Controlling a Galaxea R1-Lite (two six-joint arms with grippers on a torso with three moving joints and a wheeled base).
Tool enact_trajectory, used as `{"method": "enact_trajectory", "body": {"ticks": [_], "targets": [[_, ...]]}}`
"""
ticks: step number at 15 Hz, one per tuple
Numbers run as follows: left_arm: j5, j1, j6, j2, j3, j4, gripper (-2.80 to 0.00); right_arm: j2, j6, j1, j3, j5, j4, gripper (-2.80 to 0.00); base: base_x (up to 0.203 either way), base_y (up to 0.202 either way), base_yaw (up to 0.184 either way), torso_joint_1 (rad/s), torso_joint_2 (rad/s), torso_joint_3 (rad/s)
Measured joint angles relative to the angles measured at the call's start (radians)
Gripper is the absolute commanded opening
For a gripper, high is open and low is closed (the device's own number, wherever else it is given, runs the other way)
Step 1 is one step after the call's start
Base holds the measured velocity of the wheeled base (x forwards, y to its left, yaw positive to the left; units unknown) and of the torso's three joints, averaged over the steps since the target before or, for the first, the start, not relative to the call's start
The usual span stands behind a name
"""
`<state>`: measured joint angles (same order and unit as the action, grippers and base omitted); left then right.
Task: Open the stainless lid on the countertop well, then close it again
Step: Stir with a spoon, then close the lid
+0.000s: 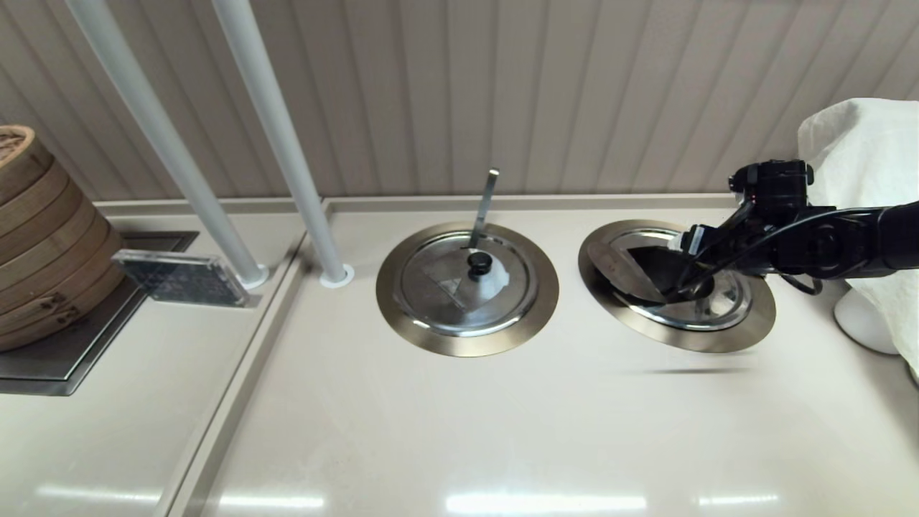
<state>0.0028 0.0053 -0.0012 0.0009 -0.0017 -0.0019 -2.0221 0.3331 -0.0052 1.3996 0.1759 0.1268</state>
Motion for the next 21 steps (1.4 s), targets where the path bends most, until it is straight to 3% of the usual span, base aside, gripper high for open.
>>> {"method": "enact_trajectory", "body": {"ticks": [4, 9, 16, 18, 21], "targets": [[0.0, 0.0, 0.0, 0.0, 0.0, 0.0, -2.8, 0.079, 0.02, 0.02, -0.082, 0.001, -0.047, 0.0, 0.0, 0.0, 0.0, 0.0, 0.0, 0.0], [0.0, 0.0, 0.0, 0.0, 0.0, 0.0, -2.8, 0.119, 0.035, 0.002, -0.053, -0.004, -0.138, 0.0, 0.0, 0.0, 0.0, 0.0, 0.0, 0.0], [0.0, 0.0, 0.0, 0.0, 0.0, 0.0, -2.8, -0.067, 0.051, -0.114, 0.462, 0.017, -0.464, 0.0, 0.0, 0.0, 0.0, 0.0, 0.0, 0.0], [0.0, 0.0, 0.0, 0.0, 0.0, 0.0, -2.8, -0.079, 0.084, -0.097, 0.443, 0.026, -0.502, 0.0, 0.0, 0.0, 0.0, 0.0, 0.0, 0.0], [0.0, 0.0, 0.0, 0.0, 0.0, 0.0, -2.8, -0.012, 0.119, -0.055, 0.28, 0.005, -0.525, 0.0, 0.0, 0.0, 0.0, 0.0, 0.0, 0.0]]}}
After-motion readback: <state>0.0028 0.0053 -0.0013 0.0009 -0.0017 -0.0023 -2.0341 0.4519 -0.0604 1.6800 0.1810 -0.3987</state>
